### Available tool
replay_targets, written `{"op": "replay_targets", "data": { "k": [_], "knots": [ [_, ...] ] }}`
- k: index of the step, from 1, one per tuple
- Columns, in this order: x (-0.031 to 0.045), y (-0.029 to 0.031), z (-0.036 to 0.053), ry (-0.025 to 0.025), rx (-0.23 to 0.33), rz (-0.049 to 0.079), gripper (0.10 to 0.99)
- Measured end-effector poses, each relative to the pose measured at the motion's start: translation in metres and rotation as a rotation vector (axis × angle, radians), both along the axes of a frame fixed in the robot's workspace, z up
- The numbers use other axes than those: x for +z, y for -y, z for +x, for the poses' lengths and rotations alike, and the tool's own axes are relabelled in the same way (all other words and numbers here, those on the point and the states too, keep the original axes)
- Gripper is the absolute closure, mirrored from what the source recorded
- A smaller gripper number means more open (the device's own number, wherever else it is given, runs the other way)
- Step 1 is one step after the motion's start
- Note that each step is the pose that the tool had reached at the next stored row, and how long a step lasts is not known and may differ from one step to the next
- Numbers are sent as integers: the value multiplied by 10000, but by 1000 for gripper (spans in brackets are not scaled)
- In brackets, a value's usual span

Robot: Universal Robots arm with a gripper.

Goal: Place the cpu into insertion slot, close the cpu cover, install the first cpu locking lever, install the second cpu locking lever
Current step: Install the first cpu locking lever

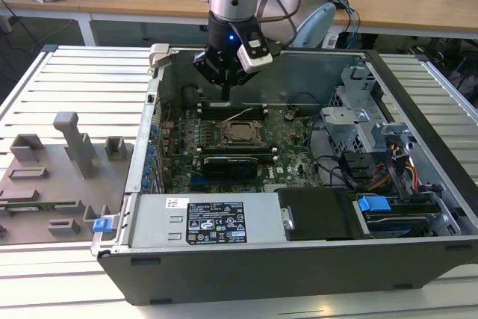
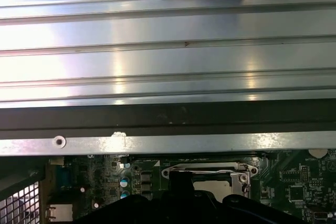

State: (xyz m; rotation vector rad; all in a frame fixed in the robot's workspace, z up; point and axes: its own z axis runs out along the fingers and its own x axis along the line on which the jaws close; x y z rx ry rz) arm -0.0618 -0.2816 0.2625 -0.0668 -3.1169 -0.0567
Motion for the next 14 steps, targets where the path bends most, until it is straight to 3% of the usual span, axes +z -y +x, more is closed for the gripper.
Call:
{"op": "replay_targets", "data": {
  "k": [6, 14],
  "knots": [
    [-5, -1, 3, 2, 0, 2, 980],
    [-119, 6, 2, 0, 0, 0, 980]
  ]
}}
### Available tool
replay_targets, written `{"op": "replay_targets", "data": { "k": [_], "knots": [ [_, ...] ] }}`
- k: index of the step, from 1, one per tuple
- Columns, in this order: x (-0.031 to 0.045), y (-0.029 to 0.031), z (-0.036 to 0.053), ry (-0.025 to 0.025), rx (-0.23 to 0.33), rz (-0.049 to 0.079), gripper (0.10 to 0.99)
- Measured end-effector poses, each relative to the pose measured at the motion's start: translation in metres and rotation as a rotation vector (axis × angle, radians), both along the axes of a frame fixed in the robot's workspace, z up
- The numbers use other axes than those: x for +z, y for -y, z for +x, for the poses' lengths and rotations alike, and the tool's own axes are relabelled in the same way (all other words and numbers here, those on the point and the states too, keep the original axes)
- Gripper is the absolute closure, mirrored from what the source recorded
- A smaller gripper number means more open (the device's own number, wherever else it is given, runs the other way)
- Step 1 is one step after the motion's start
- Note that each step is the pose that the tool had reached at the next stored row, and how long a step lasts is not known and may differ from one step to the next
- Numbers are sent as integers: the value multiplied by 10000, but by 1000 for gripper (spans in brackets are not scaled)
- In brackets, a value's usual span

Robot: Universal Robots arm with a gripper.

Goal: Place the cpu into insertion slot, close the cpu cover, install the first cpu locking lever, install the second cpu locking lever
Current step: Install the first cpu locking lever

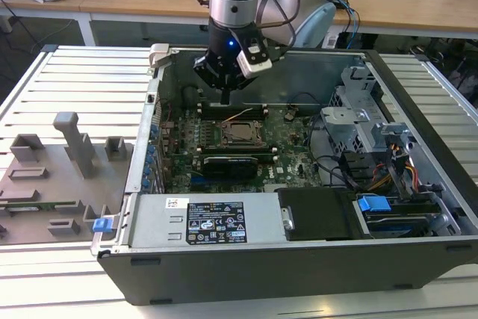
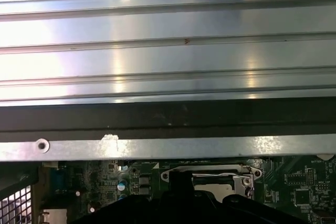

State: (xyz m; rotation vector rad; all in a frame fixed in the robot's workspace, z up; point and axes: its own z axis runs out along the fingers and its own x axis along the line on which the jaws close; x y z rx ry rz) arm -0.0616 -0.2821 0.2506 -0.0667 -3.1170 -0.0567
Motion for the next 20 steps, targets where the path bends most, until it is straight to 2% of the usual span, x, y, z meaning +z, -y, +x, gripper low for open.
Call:
{"op": "replay_targets", "data": {
  "k": [20],
  "knots": [
    [-177, 0, 46, 0, 2, 0, 980]
  ]
}}
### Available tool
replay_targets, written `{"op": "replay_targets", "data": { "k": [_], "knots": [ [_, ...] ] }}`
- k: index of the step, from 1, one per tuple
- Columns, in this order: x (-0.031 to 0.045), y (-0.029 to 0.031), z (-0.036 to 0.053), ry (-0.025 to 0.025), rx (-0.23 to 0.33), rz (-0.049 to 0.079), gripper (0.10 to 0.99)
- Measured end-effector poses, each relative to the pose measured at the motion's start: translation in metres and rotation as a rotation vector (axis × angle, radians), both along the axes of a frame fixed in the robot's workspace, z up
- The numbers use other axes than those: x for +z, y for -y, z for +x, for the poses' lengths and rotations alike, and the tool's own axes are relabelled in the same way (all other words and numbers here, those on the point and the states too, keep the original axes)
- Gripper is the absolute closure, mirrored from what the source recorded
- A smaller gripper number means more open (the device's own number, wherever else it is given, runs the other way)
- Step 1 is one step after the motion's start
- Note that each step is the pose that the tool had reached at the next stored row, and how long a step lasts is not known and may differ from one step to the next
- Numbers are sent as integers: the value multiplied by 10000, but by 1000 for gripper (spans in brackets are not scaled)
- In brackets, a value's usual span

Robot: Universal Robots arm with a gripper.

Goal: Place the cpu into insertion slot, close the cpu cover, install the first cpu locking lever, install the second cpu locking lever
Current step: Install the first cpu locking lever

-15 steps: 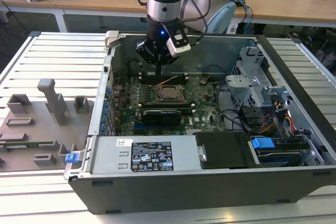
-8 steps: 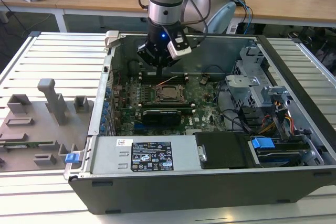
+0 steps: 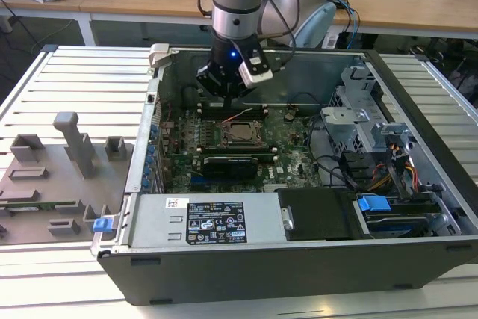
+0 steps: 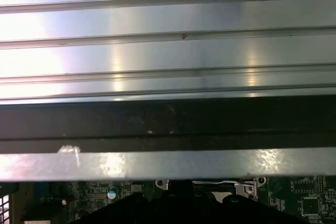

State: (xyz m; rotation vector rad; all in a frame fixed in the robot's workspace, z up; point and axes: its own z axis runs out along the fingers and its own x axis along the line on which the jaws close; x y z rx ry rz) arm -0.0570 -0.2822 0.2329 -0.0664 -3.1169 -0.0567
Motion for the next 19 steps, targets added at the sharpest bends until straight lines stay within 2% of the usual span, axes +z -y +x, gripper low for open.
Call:
{"op": "replay_targets", "data": {
  "k": [8, 10, 11, 13, 16, 19],
  "knots": [
    [-53, 0, 69, 0, -1, 0, 980],
    [-74, -2, 118, -3, -2, -1, 980],
    [-95, -7, 179, -6, 0, 1, 980],
    [-115, -12, 240, -10, -2, -1, 980],
    [-136, -12, 284, -13, -1, 0, 980],
    [-202, -12, 355, -23, -1, -1, 980]
  ]
}}
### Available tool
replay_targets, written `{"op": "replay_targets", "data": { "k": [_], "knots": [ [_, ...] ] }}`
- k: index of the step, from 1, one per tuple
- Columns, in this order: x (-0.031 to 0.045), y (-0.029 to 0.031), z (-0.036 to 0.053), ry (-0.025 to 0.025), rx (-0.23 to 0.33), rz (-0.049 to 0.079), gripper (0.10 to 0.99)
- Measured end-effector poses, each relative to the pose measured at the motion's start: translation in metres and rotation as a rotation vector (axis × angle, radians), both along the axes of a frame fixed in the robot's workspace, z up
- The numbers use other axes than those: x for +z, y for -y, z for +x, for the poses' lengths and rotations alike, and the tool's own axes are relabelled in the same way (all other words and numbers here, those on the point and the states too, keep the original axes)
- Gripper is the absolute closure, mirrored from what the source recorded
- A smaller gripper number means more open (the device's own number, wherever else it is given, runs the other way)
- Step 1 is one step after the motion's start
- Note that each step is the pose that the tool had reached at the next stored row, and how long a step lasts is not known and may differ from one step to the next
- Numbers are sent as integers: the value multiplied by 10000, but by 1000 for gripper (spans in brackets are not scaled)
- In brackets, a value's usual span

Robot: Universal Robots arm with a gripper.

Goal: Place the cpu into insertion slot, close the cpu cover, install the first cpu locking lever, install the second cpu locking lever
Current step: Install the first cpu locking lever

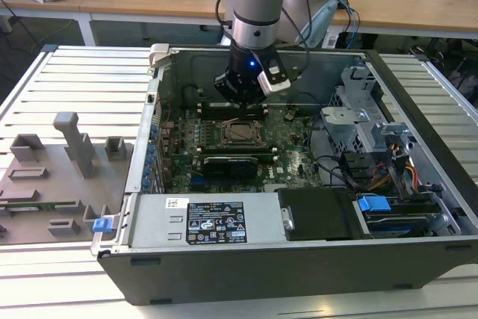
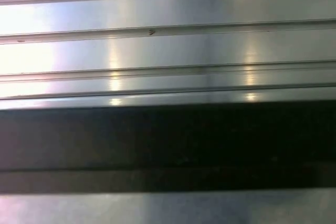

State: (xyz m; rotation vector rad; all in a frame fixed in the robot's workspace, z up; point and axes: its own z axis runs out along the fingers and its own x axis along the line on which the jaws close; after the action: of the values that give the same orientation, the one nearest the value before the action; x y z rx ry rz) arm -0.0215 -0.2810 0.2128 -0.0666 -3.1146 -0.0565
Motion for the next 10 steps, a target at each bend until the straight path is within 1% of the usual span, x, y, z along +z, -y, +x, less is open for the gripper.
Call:
{"op": "replay_targets", "data": {
  "k": [4, 10],
  "knots": [
    [-70, 0, 59, -4, -1, 0, 980],
    [-102, 9, 73, -7, -1, -6, 980]
  ]
}}
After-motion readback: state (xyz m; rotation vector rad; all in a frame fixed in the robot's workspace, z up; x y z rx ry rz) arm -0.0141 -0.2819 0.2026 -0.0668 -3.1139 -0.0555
